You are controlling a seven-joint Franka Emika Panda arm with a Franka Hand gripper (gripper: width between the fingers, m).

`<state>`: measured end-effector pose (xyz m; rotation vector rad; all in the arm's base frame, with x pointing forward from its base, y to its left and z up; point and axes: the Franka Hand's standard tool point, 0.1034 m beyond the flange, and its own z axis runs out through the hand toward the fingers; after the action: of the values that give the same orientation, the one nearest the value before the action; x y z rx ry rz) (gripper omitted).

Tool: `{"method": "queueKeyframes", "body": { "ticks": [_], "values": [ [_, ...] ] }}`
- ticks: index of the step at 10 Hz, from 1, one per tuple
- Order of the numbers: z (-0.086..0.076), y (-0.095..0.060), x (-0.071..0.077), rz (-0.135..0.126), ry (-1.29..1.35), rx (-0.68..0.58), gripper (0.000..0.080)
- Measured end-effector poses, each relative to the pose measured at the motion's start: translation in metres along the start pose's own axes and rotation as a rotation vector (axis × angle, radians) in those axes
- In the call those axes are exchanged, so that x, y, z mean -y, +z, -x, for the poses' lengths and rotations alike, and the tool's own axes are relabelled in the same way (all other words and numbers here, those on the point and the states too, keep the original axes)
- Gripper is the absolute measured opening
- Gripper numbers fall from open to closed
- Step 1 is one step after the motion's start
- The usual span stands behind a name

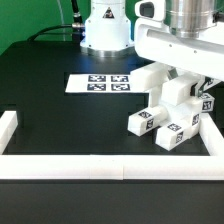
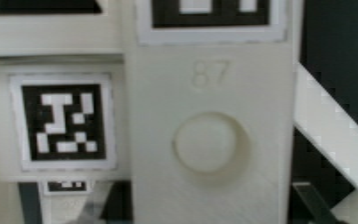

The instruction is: Assemble chair

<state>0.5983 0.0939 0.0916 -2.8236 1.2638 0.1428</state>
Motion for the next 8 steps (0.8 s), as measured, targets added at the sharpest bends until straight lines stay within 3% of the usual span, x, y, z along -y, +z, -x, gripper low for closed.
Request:
{"method": "queueKeyframes", "body": {
  "ticks": [5,8],
  "values": [
    [-0.009,0.015,-0.005,0.012,-0.083,-0.001,0.029],
    [-0.016,0.016,0.001,0.005,-0.098,-0.01,0.029]
  ]
}}
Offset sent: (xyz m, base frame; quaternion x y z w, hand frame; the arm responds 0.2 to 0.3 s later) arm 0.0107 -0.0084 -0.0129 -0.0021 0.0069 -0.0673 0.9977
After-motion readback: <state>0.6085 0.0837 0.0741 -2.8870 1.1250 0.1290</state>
